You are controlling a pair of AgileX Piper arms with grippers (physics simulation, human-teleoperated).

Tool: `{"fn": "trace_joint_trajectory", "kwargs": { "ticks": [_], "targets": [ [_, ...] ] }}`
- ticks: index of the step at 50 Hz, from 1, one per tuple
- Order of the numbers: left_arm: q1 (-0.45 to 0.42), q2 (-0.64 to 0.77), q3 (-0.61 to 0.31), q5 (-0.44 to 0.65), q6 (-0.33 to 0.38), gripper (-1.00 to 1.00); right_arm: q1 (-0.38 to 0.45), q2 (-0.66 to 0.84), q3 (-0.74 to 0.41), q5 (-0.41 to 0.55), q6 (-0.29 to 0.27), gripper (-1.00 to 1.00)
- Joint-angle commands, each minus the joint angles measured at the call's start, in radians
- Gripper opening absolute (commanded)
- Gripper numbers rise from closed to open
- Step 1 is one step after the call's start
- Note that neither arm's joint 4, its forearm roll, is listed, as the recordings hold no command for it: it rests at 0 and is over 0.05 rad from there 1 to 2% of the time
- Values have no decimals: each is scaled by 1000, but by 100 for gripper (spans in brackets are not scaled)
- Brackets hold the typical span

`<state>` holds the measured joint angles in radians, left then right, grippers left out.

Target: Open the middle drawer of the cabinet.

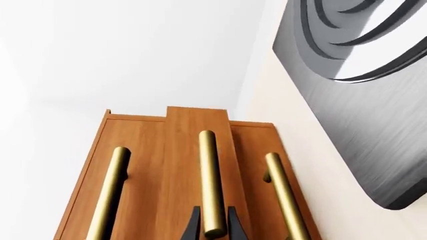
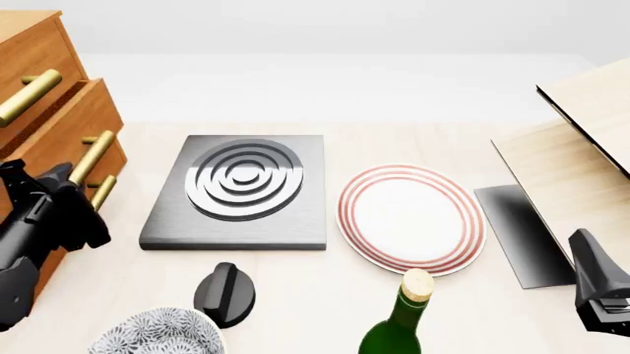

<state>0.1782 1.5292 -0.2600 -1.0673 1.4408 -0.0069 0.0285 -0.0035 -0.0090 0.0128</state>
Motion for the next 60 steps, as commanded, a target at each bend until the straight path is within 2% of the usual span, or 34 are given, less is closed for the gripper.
{"fn": "trace_joint_trajectory", "kwargs": {
  "ticks": [1,15,60],
  "targets": [
    [-72,-23,5,30,4,-100,1,-7,1,2,-5,100],
    [-101,-58,15,51,13,-100,1,-8,1,3,-4,100],
    [-181,-23,42,9,37,-100,1,-8,1,3,-5,100]
  ]
}}
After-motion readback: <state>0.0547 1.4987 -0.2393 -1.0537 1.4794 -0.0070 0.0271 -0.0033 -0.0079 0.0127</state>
